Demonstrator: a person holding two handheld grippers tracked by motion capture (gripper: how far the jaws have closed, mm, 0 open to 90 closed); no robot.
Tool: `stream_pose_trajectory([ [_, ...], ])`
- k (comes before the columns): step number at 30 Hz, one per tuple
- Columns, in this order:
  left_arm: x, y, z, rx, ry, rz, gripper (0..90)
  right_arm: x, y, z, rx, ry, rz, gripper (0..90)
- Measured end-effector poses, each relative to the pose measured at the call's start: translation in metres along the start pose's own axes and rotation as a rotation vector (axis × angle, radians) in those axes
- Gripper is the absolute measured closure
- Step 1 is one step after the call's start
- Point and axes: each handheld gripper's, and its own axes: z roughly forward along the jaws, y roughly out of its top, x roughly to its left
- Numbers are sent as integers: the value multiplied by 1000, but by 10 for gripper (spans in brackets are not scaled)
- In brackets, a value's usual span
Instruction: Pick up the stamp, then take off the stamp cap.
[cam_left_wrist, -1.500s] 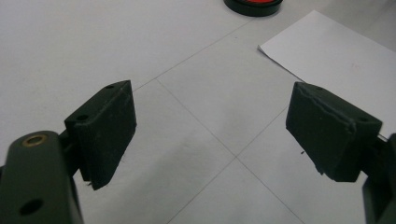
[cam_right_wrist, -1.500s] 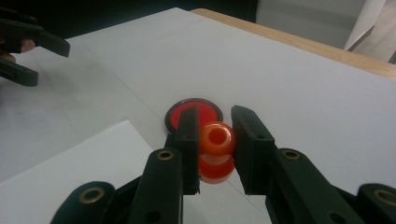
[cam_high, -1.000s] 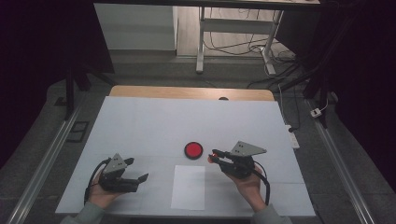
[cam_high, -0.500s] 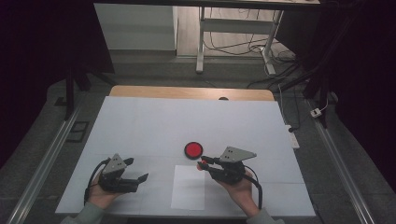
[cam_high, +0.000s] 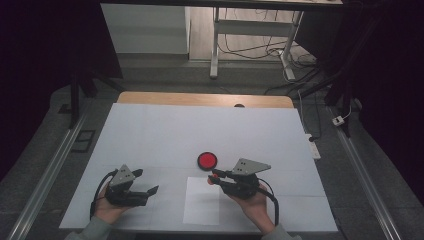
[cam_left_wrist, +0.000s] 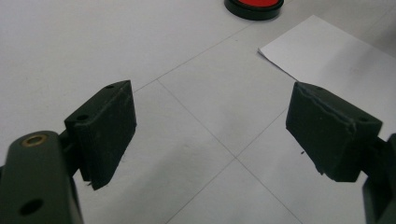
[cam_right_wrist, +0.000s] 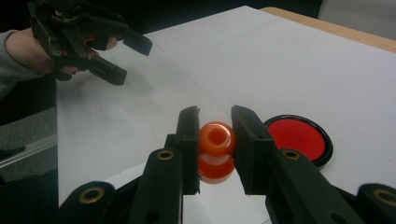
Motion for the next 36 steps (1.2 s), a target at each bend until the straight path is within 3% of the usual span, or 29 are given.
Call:
stream_pose_trajectory([
  [13, -2, 4, -3, -28, 0, 3, 167, -1, 0, -2, -3, -6, 2, 720],
  [19, -9, 11, -1, -52, -23, 22, 173, 0, -1, -2, -3, -1, 2, 720],
  [36, -28, 28, 9, -58, -79, 70, 182, 2, 1, 0, -9, 10, -2, 720],
])
